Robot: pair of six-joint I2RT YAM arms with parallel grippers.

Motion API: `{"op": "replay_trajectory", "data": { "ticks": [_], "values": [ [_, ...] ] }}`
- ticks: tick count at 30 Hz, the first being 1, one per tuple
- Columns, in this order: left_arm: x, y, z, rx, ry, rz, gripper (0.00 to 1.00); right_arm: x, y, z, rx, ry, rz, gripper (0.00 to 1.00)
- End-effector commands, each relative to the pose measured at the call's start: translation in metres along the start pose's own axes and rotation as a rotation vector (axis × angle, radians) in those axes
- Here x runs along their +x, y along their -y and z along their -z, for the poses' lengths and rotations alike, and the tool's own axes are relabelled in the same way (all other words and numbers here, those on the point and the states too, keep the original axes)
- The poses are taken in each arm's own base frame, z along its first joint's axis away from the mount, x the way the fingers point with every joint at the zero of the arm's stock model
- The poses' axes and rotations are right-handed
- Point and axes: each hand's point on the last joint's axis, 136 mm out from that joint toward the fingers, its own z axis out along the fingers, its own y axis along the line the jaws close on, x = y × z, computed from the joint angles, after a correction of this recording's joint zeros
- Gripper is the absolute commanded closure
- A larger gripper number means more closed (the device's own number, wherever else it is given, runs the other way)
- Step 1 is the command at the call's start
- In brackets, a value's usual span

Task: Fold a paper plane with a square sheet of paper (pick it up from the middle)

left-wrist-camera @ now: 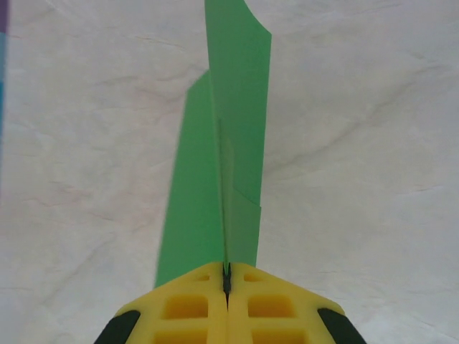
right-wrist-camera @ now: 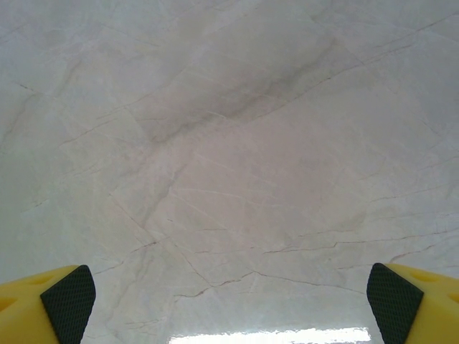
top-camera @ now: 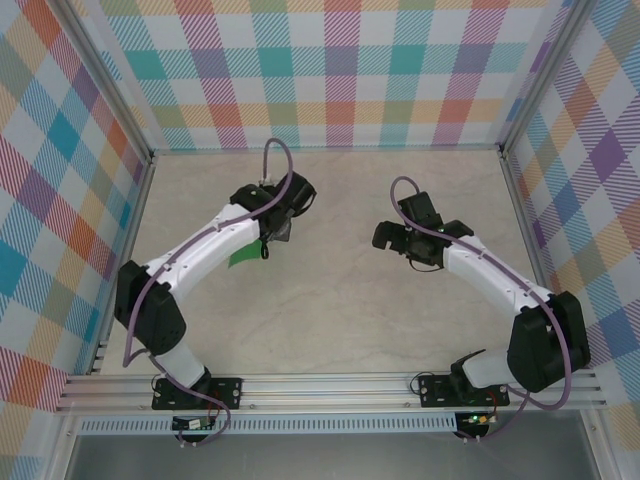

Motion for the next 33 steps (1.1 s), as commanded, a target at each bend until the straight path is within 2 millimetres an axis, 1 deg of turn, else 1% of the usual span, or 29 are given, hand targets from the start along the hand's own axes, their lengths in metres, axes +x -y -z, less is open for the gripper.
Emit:
{"op": "replay_trajectory", "data": {
  "ticks": [1, 3, 5, 11, 13, 17, 20, 23, 28, 33],
  "values": [
    [0.009, 0.005, -0.018, -0.177, -0.003, -0.135, 0.97, 0.002, 0.014, 0.004, 0.043, 0.006, -0.04, 0.0],
    [0.015, 0.023, -0.03, -0.189, -0.01, -0.173, 0.97, 0.003, 0.017, 0.004, 0.053, 0.004, -0.049, 0.0],
    [0.024, 0.045, -0.044, -0.185, -0.021, -0.206, 0.97, 0.003, 0.021, 0.005, 0.062, 0.002, -0.056, 0.0],
    [0.05, 0.102, -0.075, -0.126, -0.054, -0.267, 0.98, 0.004, 0.029, 0.007, 0.075, 0.003, -0.076, 0.0],
    [0.06, 0.122, -0.08, -0.074, -0.075, -0.272, 0.98, 0.005, 0.031, 0.007, 0.08, 0.002, -0.084, 0.0],
    [0.079, 0.157, -0.08, 0.037, -0.109, -0.277, 0.97, 0.005, 0.035, 0.008, 0.088, 0.001, -0.096, 0.0],
    [0.087, 0.173, -0.079, 0.101, -0.13, -0.267, 0.95, 0.007, 0.037, 0.007, 0.088, -0.006, -0.105, 0.0],
    [0.092, 0.183, -0.08, 0.151, -0.147, -0.256, 0.93, 0.008, 0.036, 0.005, 0.084, -0.014, -0.11, 0.0],
    [0.099, 0.196, -0.077, 0.237, -0.178, -0.243, 0.87, 0.01, 0.035, 0.002, 0.074, -0.028, -0.117, 0.0],
    [0.106, 0.21, -0.069, 0.354, -0.221, -0.209, 0.77, 0.012, 0.028, 0.0, 0.042, -0.049, -0.122, 0.0]
  ]
}}
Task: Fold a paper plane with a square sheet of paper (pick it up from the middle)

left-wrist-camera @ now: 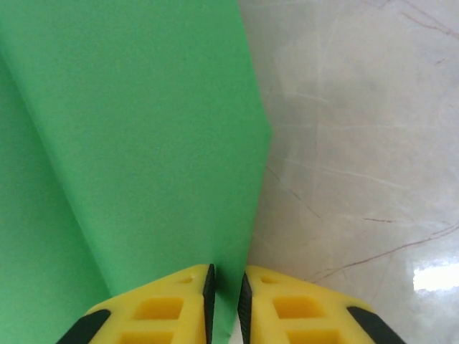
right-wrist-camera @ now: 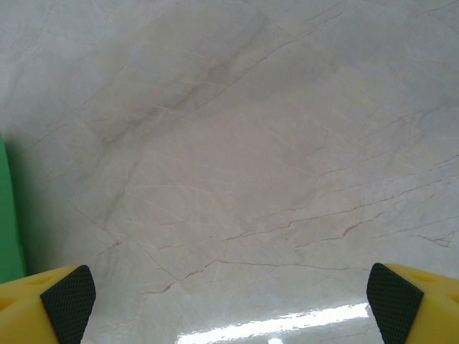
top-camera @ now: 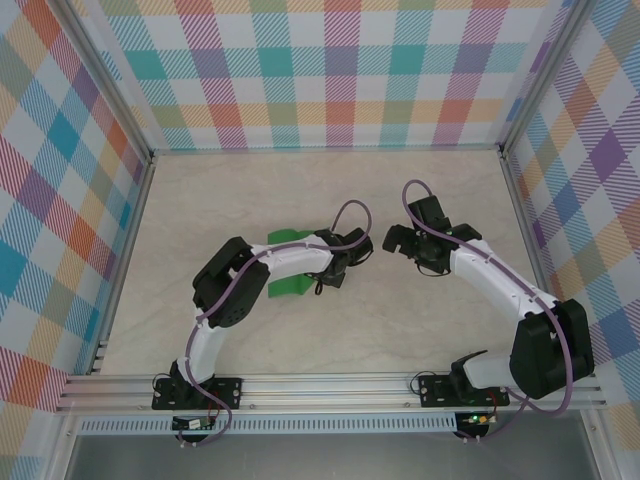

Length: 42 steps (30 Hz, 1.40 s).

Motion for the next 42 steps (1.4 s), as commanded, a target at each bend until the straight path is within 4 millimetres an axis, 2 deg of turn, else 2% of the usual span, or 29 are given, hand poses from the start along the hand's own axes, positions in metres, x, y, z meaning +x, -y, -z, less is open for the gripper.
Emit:
{"op": "replay_trajectory", "data": {
  "ticks": [1, 10, 13, 15, 21, 23, 26, 28, 35, 42],
  "values": [
    [0.009, 0.031, 0.004, 0.197, -0.045, 0.041, 0.75, 0.006, -0.001, -0.004, -0.022, -0.035, -0.023, 0.0],
    [0.003, 0.049, 0.021, 0.539, -0.086, 0.195, 0.59, 0.011, -0.018, -0.011, -0.098, -0.084, -0.015, 0.02],
    [-0.001, 0.049, 0.027, 0.616, -0.087, 0.236, 0.57, 0.013, -0.033, -0.014, -0.165, -0.115, 0.003, 0.08],
    [-0.002, 0.046, 0.028, 0.64, -0.091, 0.263, 0.6, 0.016, -0.045, -0.017, -0.221, -0.152, 0.017, 0.16],
    [0.005, 0.036, 0.016, 0.617, -0.118, 0.31, 0.84, 0.035, -0.086, -0.036, -0.374, -0.288, 0.018, 0.47],
    [0.009, 0.034, 0.013, 0.612, -0.126, 0.319, 0.89, 0.044, -0.101, -0.043, -0.411, -0.334, 0.025, 0.62],
    [0.014, 0.031, 0.009, 0.595, -0.132, 0.33, 0.92, 0.055, -0.116, -0.056, -0.426, -0.382, 0.041, 0.77],
    [0.015, 0.03, 0.009, 0.592, -0.131, 0.336, 0.93, 0.062, -0.123, -0.063, -0.434, -0.412, 0.044, 0.83],
    [0.012, 0.028, 0.015, 0.603, -0.121, 0.341, 0.94, 0.069, -0.141, -0.085, -0.467, -0.477, 0.041, 0.89],
    [0.0, 0.026, 0.034, 0.649, -0.083, 0.364, 0.95, 0.075, -0.136, -0.108, -0.416, -0.514, 0.042, 0.89]
  ]
}}
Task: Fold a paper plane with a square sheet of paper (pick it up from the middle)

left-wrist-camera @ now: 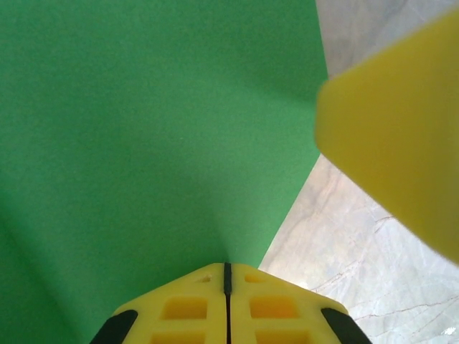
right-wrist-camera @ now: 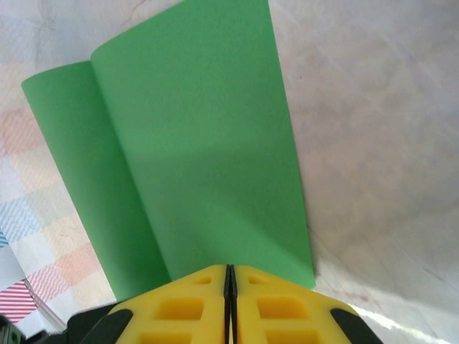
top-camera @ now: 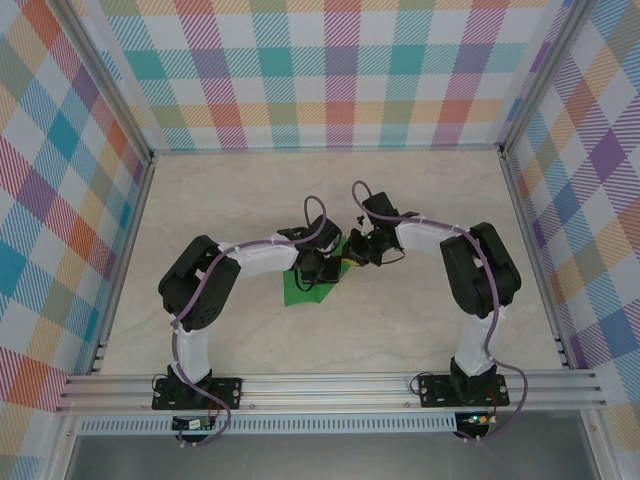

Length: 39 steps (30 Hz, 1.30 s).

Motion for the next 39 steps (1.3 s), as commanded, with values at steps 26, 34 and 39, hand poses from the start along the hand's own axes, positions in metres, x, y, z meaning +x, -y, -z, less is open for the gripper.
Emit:
{"op": "replay_trajectory", "data": {
  "ticks": [26, 34, 39],
  "values": [
    [0.007, -0.077, 0.048, -0.087, 0.104, 0.401, 0.1, 0.017, 0.029, -0.017, 0.068, -0.065, -0.026, 0.9],
    [0.005, -0.072, 0.037, -0.077, 0.07, 0.36, 0.07, 0.018, 0.03, -0.016, 0.07, -0.065, -0.024, 0.9],
    [-0.003, -0.052, 0.034, 0.01, 0.067, 0.304, 0.08, 0.019, 0.031, -0.016, 0.073, -0.065, -0.025, 0.9]
  ]
}}
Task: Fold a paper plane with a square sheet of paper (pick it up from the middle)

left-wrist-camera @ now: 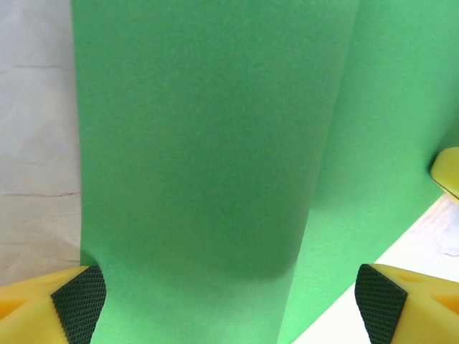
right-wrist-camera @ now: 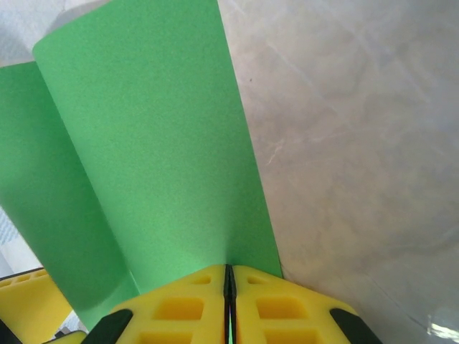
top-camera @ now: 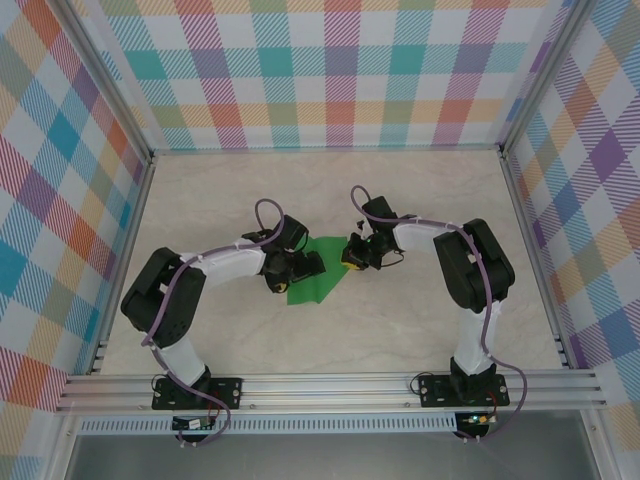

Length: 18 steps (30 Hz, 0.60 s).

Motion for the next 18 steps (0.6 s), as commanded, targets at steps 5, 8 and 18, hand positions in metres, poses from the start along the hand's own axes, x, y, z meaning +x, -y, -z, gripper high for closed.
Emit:
{"op": "replay_trajectory", "data": {
  "ticks": [5, 8, 18],
  "values": [
    [-0.002, 0.045, -0.005, 0.179, -0.03, -0.095, 0.12, 0.015, 0.019, -0.002, 0.061, -0.032, -0.009, 0.9],
    [-0.002, 0.063, 0.001, 0.267, -0.04, -0.119, 0.14, 0.015, 0.019, -0.001, 0.06, -0.031, -0.011, 0.9],
    [0.006, 0.121, 0.027, 0.601, -0.086, -0.192, 0.17, 0.011, 0.007, 0.016, 0.031, 0.018, 0.013, 0.88]
  ]
}}
